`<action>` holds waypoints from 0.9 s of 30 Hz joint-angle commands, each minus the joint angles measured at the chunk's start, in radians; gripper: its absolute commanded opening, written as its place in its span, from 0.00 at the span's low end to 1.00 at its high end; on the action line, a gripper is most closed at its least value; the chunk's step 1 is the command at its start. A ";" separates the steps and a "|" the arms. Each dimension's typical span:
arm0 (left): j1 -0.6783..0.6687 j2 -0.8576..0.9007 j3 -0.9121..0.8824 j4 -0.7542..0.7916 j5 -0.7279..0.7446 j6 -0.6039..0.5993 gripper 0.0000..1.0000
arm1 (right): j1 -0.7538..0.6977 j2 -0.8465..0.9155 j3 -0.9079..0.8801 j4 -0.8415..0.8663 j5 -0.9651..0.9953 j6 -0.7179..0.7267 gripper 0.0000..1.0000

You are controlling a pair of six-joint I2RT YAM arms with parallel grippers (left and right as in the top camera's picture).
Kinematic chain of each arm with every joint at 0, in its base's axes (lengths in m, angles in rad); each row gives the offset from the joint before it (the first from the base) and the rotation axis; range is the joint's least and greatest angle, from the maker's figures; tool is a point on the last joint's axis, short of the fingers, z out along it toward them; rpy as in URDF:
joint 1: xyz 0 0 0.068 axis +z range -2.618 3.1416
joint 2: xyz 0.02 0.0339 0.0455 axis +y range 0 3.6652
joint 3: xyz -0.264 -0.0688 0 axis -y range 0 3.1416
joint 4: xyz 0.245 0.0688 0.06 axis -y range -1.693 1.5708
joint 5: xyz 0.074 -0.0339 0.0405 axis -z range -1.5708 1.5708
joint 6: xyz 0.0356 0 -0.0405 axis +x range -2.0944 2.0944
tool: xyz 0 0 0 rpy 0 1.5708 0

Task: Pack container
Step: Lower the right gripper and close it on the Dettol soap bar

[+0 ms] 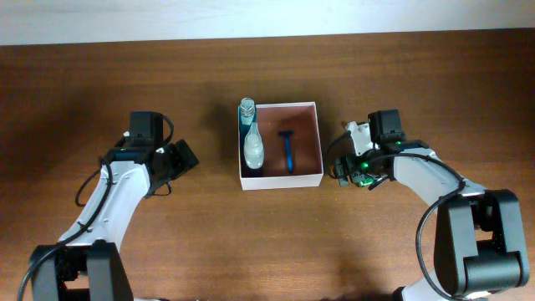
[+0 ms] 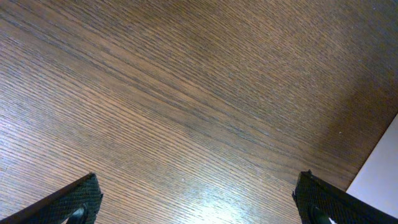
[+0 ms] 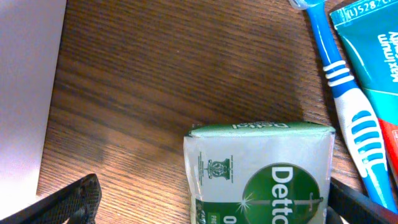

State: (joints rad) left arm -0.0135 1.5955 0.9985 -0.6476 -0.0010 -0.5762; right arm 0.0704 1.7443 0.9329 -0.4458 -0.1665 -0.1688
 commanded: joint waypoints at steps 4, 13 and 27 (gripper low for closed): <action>0.002 0.003 -0.003 -0.001 -0.006 0.005 1.00 | -0.005 0.014 -0.021 -0.003 0.002 -0.007 0.85; 0.002 0.003 -0.003 -0.001 -0.006 0.005 1.00 | -0.005 0.014 -0.021 -0.011 0.002 -0.007 0.64; 0.002 0.003 -0.003 -0.001 -0.006 0.005 1.00 | -0.005 0.014 -0.021 -0.022 0.002 -0.007 0.43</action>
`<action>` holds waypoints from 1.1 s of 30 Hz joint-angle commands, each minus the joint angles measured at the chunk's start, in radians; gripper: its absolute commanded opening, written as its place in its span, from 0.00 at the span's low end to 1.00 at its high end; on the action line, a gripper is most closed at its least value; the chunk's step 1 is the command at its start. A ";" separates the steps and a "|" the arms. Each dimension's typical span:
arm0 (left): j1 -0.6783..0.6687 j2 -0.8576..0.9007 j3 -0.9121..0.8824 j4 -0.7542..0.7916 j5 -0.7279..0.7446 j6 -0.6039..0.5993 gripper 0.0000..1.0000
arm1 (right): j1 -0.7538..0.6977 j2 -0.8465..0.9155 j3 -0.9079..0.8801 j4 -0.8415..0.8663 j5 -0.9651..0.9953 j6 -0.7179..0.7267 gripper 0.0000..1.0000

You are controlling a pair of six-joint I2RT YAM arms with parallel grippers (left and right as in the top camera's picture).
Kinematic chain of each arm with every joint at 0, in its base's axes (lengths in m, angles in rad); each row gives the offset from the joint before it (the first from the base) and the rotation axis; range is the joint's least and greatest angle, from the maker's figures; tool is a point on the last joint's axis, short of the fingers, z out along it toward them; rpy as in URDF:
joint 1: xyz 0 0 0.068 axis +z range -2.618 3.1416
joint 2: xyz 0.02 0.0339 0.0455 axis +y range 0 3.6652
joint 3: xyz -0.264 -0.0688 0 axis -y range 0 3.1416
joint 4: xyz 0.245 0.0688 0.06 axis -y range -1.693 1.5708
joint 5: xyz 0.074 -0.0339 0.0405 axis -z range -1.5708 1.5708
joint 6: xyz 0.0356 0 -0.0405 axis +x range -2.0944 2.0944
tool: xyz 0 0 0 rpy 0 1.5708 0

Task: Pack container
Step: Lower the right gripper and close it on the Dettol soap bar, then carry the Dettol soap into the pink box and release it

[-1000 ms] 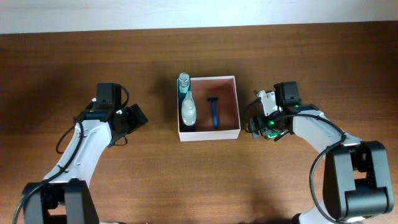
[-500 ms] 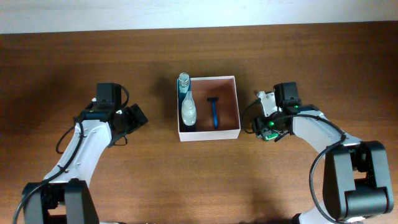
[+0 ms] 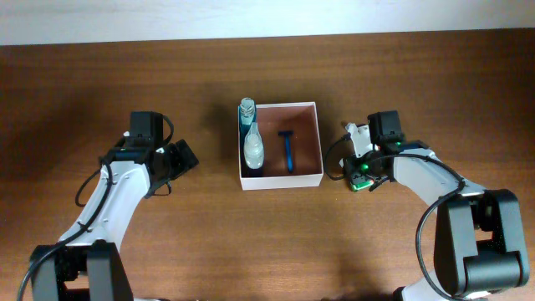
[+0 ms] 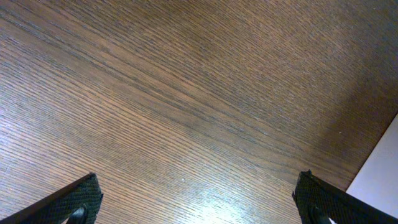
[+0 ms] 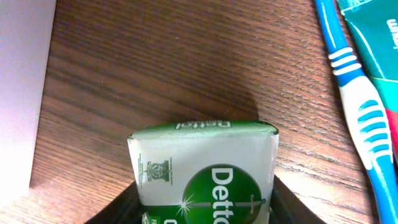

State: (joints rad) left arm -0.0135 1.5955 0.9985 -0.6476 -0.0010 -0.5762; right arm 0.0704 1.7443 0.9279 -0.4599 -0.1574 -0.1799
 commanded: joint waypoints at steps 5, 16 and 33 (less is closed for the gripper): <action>0.002 0.003 -0.003 -0.001 -0.006 0.005 0.99 | -0.005 0.014 -0.016 -0.008 -0.008 0.004 0.39; 0.002 0.003 -0.003 -0.001 -0.006 0.005 0.99 | -0.005 -0.101 0.069 -0.150 -0.037 0.044 0.29; 0.002 0.003 -0.003 -0.001 -0.006 0.005 1.00 | 0.264 -0.275 0.188 -0.110 -0.167 0.355 0.25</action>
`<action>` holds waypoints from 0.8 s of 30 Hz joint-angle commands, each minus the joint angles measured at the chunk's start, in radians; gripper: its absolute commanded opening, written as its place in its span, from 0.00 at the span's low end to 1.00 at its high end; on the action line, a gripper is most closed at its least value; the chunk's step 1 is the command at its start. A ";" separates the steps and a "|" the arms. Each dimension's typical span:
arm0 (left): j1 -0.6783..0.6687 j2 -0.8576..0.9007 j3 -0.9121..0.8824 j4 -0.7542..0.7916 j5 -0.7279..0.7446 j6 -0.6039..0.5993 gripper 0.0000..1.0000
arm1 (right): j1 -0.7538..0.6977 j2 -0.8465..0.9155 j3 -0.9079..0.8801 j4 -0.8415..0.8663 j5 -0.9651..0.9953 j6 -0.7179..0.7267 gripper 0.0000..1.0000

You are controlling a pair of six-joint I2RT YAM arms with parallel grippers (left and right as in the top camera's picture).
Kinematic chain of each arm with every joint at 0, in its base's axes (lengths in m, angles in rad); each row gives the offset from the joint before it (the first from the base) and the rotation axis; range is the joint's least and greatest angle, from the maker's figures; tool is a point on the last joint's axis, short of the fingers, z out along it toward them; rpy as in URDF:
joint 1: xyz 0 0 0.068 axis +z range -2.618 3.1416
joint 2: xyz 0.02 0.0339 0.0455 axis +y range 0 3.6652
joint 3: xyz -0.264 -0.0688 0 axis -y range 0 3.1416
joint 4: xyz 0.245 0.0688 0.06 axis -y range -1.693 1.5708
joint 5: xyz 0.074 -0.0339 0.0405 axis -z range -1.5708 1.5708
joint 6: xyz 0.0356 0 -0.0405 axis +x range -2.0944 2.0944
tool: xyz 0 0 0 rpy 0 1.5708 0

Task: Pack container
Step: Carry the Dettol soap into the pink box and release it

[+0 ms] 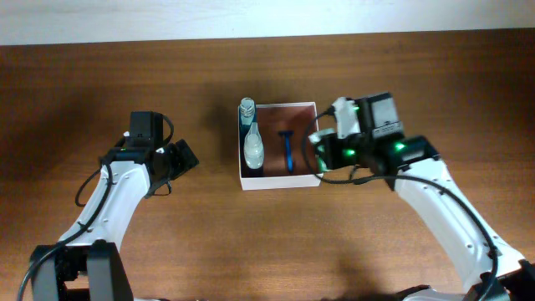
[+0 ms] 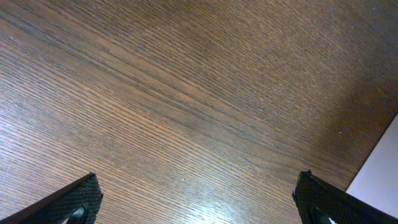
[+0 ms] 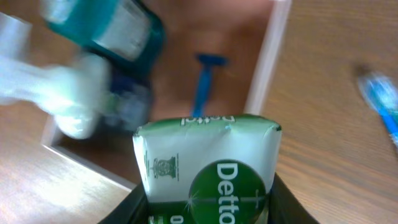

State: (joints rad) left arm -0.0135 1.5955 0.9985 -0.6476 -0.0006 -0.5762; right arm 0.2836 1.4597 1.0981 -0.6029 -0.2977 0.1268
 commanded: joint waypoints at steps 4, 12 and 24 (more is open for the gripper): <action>0.002 0.003 -0.003 -0.001 -0.007 0.005 1.00 | 0.119 0.031 0.018 0.108 0.044 0.096 0.25; 0.002 0.003 -0.003 -0.001 -0.007 0.005 1.00 | 0.163 0.101 0.018 0.220 0.113 0.127 0.25; 0.002 0.003 -0.003 -0.001 -0.007 0.005 0.99 | 0.168 0.267 0.018 0.356 0.146 0.167 0.25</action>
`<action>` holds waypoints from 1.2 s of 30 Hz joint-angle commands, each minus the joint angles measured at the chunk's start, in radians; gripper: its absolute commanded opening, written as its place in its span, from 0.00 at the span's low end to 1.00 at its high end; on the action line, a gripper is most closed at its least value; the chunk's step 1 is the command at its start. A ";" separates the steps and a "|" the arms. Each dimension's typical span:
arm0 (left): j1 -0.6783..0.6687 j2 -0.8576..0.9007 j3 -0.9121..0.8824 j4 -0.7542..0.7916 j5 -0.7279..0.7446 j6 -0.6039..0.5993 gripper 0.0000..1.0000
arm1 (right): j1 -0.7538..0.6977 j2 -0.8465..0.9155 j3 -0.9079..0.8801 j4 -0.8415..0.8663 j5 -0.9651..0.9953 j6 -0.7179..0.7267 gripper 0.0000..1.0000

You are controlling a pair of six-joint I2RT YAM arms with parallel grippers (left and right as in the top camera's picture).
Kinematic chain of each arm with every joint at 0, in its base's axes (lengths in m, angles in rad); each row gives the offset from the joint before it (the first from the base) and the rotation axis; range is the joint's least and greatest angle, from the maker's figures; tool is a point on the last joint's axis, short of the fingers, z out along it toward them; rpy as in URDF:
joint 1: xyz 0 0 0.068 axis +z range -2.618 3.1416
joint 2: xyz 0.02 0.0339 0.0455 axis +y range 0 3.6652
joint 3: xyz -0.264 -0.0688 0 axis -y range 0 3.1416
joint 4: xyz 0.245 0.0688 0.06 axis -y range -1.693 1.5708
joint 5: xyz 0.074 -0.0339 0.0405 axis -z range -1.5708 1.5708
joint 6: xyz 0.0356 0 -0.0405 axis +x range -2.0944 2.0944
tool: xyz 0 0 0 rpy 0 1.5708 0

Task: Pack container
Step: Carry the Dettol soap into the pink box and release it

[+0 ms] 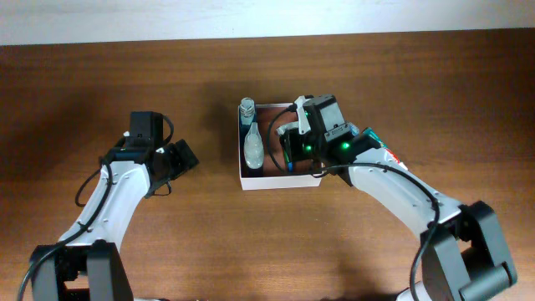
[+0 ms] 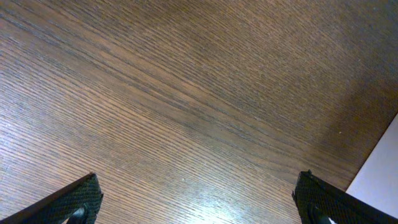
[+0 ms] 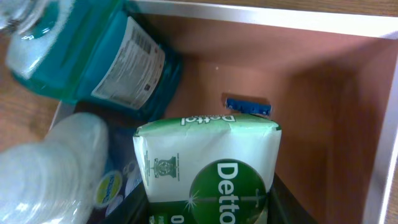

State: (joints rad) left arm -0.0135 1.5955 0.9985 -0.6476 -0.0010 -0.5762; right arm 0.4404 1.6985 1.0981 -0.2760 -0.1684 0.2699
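The white box [image 1: 280, 181] with a brown floor [image 3: 323, 112] stands mid-table. Inside lie a teal bottle [image 3: 102, 56], a white bottle [image 3: 53, 162] and a blue razor [image 3: 247, 106], which is mostly hidden. My right gripper [image 1: 292, 149] hangs inside the box's opening, shut on a green and white Dettol soap bar [image 3: 208, 171] above the razor. My left gripper [image 1: 184, 157] rests open over bare wood to the left of the box, with nothing between its fingers [image 2: 74, 199].
A teal and red toothpaste tube [image 1: 376, 144] lies to the right of the box, partly under my right arm. The white box corner [image 2: 379, 180] shows at the lower right edge of the left wrist view.
My right gripper has moved left with the soap bar, from over the box's right wall to above the razor, lower in the box. The left arm has not moved.
My right gripper stood open around the soap bar on the table right of the box, beside a toothbrush and toothpaste. Then it was shut on the bar. Then it held the bar over the box's right wall, and now inside the box.
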 commanded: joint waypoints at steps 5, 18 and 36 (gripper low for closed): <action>0.002 0.003 -0.003 -0.001 -0.006 0.005 1.00 | 0.011 0.086 0.018 0.079 0.027 0.028 0.25; 0.002 0.003 -0.003 -0.001 -0.006 0.005 1.00 | 0.011 0.126 0.018 0.128 0.027 0.027 0.32; 0.002 0.003 -0.003 -0.001 -0.006 0.005 1.00 | 0.010 -0.077 0.064 0.006 0.024 -0.004 0.56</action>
State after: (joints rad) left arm -0.0135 1.5955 0.9985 -0.6476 -0.0006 -0.5762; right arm 0.4416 1.7344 1.1172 -0.2455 -0.1684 0.2859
